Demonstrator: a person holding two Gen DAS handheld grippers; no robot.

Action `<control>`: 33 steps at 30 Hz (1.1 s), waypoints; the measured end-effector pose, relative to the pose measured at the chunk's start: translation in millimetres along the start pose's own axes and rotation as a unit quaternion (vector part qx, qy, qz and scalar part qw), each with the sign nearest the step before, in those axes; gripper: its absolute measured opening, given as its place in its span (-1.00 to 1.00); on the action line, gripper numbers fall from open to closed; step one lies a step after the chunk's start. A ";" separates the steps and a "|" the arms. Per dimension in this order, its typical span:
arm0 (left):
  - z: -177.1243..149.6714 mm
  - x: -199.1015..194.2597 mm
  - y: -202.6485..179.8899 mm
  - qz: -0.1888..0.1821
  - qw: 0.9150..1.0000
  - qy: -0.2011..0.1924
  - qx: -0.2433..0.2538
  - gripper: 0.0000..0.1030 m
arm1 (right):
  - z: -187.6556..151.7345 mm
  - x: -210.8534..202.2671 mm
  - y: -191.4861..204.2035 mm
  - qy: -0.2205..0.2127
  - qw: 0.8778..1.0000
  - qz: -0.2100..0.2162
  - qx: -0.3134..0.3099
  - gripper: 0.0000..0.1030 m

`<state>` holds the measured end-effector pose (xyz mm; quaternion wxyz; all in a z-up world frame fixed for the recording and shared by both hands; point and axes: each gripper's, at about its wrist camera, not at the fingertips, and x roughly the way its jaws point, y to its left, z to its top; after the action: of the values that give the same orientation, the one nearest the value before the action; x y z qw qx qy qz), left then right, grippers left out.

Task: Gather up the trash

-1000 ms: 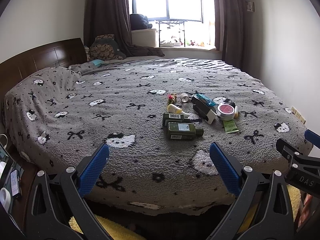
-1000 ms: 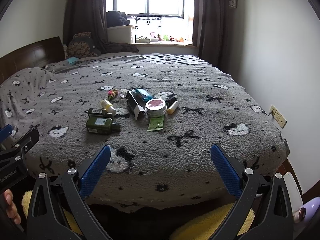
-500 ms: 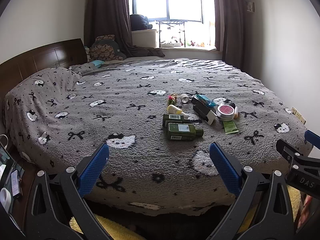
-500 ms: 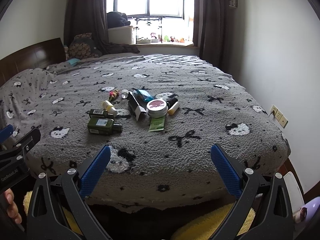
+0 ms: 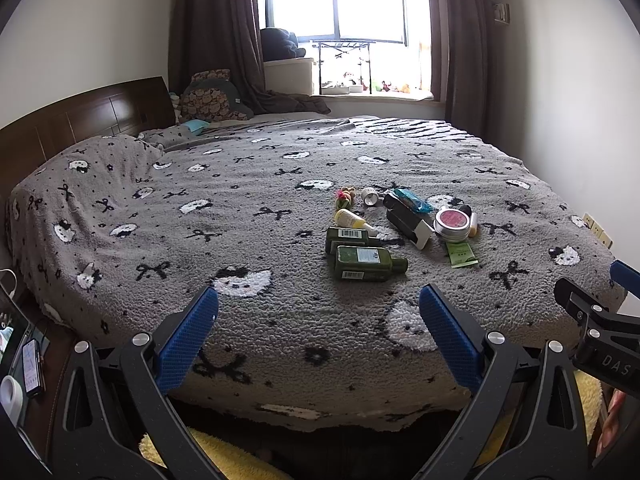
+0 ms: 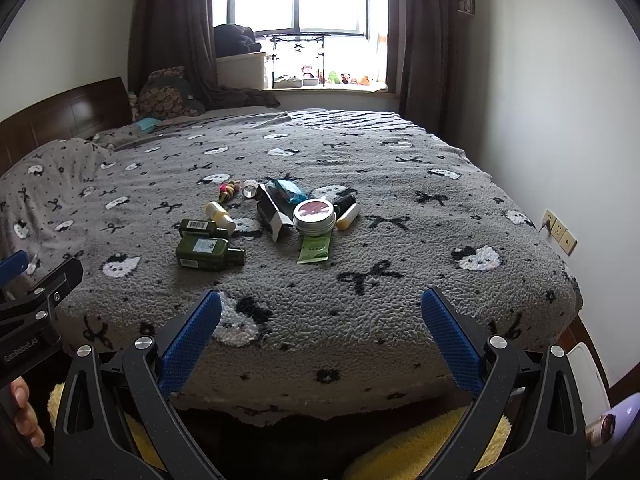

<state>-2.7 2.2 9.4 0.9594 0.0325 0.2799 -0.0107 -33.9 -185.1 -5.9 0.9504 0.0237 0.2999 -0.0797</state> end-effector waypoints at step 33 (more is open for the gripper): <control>-16.7 44.8 -0.2 -0.014 0.999 0.045 0.000 0.84 | -8.8 35.2 -11.9 0.022 0.999 0.025 0.025 0.94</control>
<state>26.0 3.0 -28.8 0.9456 0.0293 0.3231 -0.0230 -12.5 -200.9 -33.3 0.9444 0.0572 0.3178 -0.0626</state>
